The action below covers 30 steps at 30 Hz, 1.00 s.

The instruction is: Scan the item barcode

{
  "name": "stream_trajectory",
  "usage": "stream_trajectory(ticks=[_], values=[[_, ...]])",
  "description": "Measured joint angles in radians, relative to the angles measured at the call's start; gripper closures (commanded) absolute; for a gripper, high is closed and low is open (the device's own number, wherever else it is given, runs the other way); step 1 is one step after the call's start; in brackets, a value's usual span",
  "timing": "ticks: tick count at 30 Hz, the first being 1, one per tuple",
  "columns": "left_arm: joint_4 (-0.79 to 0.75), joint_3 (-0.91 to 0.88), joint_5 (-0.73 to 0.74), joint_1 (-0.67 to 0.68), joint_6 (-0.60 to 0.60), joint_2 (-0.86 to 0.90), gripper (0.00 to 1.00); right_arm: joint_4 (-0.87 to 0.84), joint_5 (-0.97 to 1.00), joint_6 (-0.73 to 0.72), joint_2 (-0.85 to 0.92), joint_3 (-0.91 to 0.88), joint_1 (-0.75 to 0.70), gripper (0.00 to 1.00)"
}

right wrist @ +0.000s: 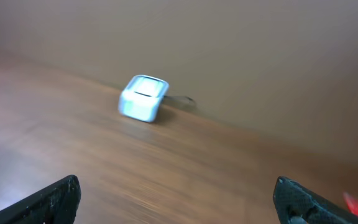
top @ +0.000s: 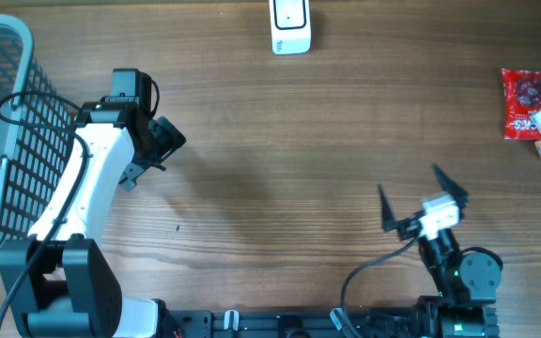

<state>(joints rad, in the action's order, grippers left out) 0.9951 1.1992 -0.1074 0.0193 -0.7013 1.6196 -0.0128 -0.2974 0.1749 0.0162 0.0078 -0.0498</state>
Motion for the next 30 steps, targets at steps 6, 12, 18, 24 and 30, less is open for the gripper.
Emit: stream_trajectory(ticks=[6, 12, 18, 24, 30], values=[[0.0, 0.0, 0.0, 0.0, 0.0, 0.0, 0.0, 0.014, 0.195, -0.364, 0.0, 0.0, -0.032, 0.0], [0.0, 0.0, 0.0, 0.0, 0.0, 0.0, 0.0, 0.014, 0.22, -0.29, 0.0, 0.0, -0.037, 0.0], [0.0, 0.0, 0.0, 0.0, 0.0, 0.0, 0.0, 0.014, 0.22, -0.199, 0.0, 0.0, -0.036, 0.0], [0.0, 0.0, 0.0, 0.0, 0.0, 0.0, 0.0, 0.014, 0.22, -0.177, 0.0, 0.0, -0.036, 0.0], [0.0, 0.0, 0.0, 0.0, 0.0, 0.0, 0.0, 0.014, 0.22, -0.117, 0.0, 0.0, -0.037, 0.0]])
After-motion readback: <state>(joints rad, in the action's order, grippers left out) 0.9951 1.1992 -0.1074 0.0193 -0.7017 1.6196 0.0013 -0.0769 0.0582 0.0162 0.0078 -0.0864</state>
